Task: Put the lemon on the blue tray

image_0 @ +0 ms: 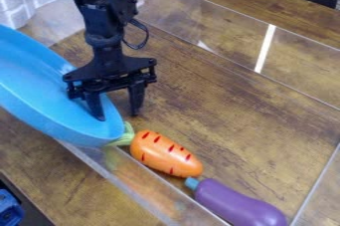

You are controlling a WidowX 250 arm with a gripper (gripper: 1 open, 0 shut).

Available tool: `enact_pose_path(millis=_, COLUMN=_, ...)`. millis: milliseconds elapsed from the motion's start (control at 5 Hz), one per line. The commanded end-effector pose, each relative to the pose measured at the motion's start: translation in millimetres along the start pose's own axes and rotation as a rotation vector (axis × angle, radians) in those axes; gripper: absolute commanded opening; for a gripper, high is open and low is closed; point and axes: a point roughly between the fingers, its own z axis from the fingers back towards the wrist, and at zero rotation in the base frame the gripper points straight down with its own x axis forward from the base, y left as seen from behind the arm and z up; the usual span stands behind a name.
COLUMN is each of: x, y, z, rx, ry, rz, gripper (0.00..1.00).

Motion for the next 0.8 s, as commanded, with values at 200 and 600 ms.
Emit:
enact_pose_path(millis=200, x=-0.1, y=-12.5, z=3.0, rx=-0.004, ry=0.009, rz=-0.020, gripper=0.00)
enact_pose_path(millis=600, x=4.1, y=-21.0, z=-1.5, rx=-0.021, ry=0.026, rz=-0.038, gripper=0.00)
